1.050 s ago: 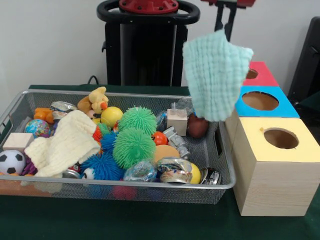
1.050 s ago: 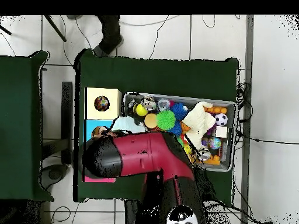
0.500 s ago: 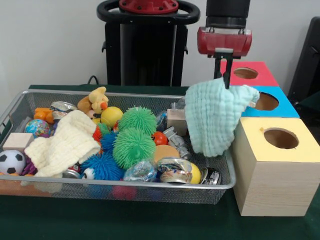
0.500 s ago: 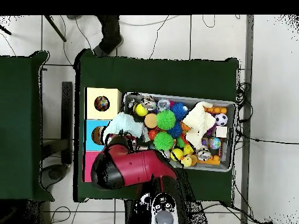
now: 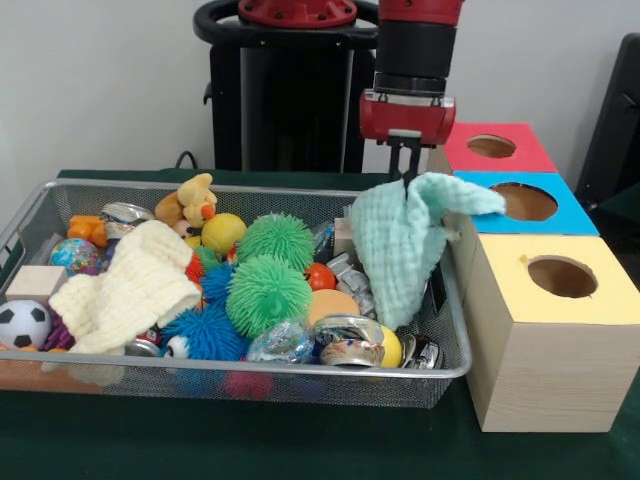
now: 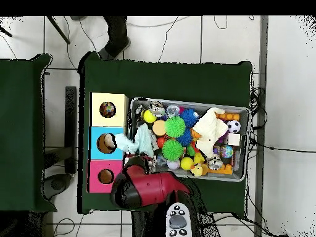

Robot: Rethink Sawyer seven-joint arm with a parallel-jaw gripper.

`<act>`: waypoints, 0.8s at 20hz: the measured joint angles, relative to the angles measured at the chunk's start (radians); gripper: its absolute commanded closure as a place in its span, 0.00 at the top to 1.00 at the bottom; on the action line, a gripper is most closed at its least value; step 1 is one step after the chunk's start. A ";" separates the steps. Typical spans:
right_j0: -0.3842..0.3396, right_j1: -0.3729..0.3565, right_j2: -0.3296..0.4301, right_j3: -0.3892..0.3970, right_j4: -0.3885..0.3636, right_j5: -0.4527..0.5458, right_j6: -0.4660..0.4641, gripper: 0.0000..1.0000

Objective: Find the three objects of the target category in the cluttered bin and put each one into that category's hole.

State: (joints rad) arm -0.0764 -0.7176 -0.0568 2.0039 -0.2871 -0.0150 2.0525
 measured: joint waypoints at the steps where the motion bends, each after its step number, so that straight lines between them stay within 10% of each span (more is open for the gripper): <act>1: 0.003 0.008 -0.008 0.006 0.000 -0.007 0.000 0.00; 6: 0.025 0.051 -0.049 0.040 0.000 -0.080 0.000 0.00; 7: 0.029 0.058 -0.056 0.046 0.001 -0.093 0.000 1.00; 16: 0.054 0.089 -0.095 0.079 0.001 -0.201 0.000 1.00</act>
State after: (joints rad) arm -0.0226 -0.6284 -0.1519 2.0824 -0.2857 -0.2165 2.0525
